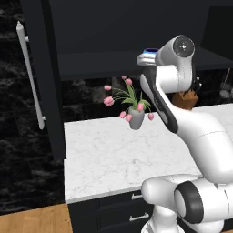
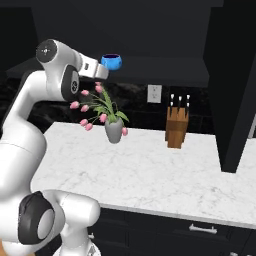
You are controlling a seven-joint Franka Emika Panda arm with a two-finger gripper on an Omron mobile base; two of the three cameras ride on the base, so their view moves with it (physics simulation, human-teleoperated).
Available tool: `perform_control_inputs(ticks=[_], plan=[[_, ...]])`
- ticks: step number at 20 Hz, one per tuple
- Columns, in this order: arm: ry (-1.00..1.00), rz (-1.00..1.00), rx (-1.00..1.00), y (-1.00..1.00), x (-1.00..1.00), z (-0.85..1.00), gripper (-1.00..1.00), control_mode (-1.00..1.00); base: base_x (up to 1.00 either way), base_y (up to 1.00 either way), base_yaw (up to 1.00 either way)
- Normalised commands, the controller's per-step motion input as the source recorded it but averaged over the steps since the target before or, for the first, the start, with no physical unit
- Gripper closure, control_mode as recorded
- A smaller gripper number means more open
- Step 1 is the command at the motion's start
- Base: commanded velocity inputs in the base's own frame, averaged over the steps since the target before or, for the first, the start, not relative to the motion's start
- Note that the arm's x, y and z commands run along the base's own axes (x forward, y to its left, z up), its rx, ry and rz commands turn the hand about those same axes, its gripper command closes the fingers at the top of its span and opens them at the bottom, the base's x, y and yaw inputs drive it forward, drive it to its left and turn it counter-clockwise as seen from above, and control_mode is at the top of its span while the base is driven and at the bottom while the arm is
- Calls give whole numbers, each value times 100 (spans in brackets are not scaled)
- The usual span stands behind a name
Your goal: Gather all objects into one cabinet and sort the glasses and bowls to opposite sides.
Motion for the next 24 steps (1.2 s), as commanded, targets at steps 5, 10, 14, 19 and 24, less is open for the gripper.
perform_control_inputs(ticks=[5, 10, 14, 19, 24], plan=[[0, 0, -1, 0, 27, 0, -100, -100, 0, 0, 0], [0, 0, 0, -1, 21, 0, -100, -100, 0, 0, 0], [0, 0, 0, 0, 18, 0, -100, -100, 0, 0, 0], [0, 0, 0, 0, 21, -1, -100, -100, 0, 0, 0], [0, 0, 0, 0, 16, -7, -100, -100, 0, 0, 0]])
